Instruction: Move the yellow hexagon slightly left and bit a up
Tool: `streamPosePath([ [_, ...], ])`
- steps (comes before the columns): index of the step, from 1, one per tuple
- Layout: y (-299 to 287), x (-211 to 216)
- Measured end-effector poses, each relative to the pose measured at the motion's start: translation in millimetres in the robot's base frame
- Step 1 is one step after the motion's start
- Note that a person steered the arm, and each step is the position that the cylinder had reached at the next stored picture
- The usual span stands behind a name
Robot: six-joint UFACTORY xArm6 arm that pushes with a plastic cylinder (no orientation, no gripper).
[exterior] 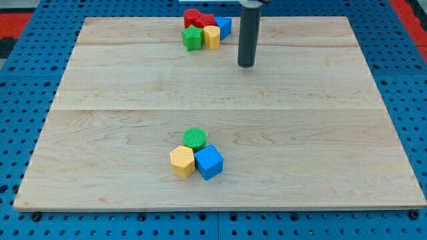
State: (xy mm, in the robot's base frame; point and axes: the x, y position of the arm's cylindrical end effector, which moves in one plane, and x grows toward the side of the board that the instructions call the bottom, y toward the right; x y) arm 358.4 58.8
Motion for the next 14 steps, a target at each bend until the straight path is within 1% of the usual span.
streamPosePath([
  [1, -7, 17],
  [2, -9, 17],
  [3, -87, 14],
  [4, -176, -3],
  [5, -229, 12],
  [6, -257, 57],
  [7, -257, 75],
  [8, -264, 132],
  [9, -256, 205],
  [10, -197, 260],
  [11, -161, 261],
  [12, -103, 229],
  [13, -83, 192],
  [14, -125, 174],
])
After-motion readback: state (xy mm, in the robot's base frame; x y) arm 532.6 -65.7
